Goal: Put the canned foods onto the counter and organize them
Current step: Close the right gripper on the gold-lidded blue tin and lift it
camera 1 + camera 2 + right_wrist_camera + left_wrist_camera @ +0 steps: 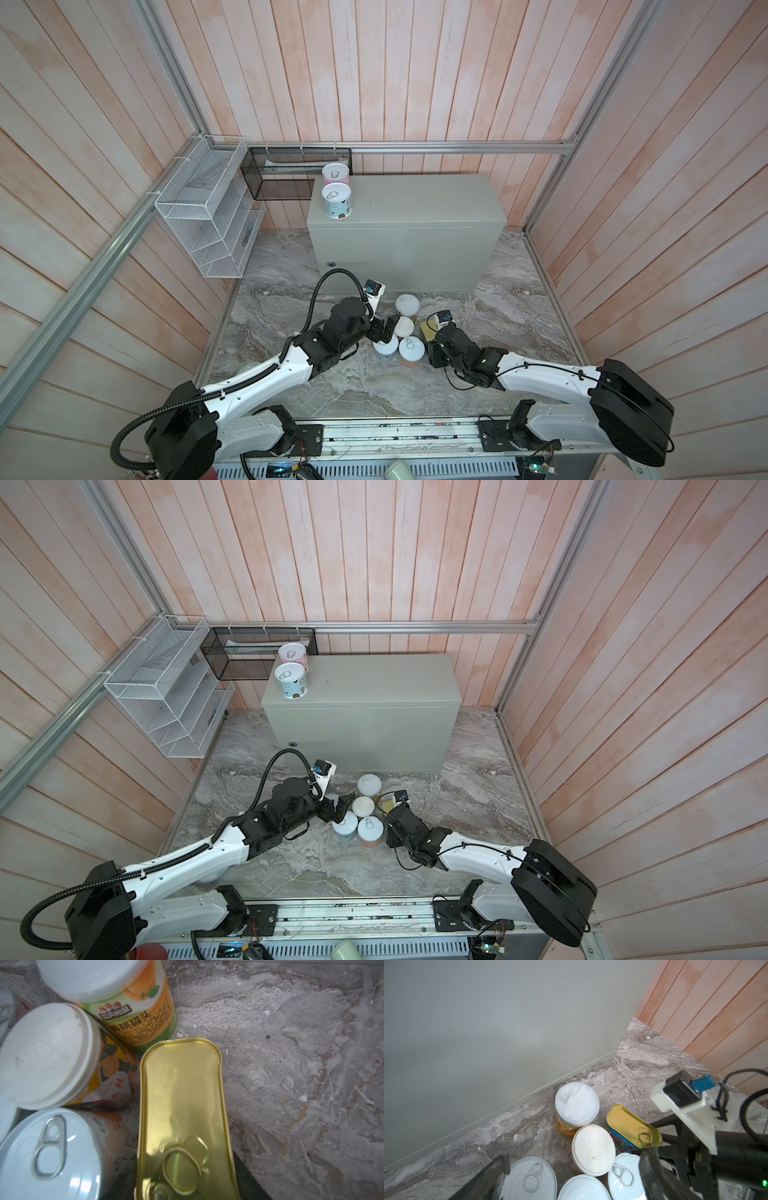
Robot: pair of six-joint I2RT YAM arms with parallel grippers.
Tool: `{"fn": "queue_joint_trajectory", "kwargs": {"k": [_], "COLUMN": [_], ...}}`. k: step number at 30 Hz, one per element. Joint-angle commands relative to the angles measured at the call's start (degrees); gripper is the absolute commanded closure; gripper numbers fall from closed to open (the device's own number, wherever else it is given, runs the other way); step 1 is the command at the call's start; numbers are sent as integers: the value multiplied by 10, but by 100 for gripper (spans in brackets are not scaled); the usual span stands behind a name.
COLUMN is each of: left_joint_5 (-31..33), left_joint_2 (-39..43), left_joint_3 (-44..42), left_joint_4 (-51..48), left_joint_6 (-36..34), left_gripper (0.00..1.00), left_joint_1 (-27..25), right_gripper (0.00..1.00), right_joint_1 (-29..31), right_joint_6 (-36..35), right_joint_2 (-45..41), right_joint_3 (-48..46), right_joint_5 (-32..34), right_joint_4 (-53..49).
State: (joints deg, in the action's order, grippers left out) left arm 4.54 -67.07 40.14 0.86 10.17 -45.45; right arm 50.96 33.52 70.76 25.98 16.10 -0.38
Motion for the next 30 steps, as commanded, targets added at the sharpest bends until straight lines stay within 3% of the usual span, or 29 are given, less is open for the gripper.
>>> {"fn": "queue_joint_trajectory", "kwargs": {"k": [1,22,30], "left_joint_5": [4,2,26], "left_joint_2": [3,4,26], "left_joint_3": [-13,-30,-58], "left_joint_4": [3,22,34], "left_joint_6": [10,14,17], "left_gripper": [0,0,0], "left_joint_1": [-2,-3,-3], "right_gripper": [53,53,53], "right_joint_1": [2,0,-20], "right_joint_6": [15,55,45], "right_joint_2": [-27,-175,-173], "right_joint_3": [3,3,35], "right_joint_5": [21,41,30], "right_joint_4": [7,-27,-45]}}
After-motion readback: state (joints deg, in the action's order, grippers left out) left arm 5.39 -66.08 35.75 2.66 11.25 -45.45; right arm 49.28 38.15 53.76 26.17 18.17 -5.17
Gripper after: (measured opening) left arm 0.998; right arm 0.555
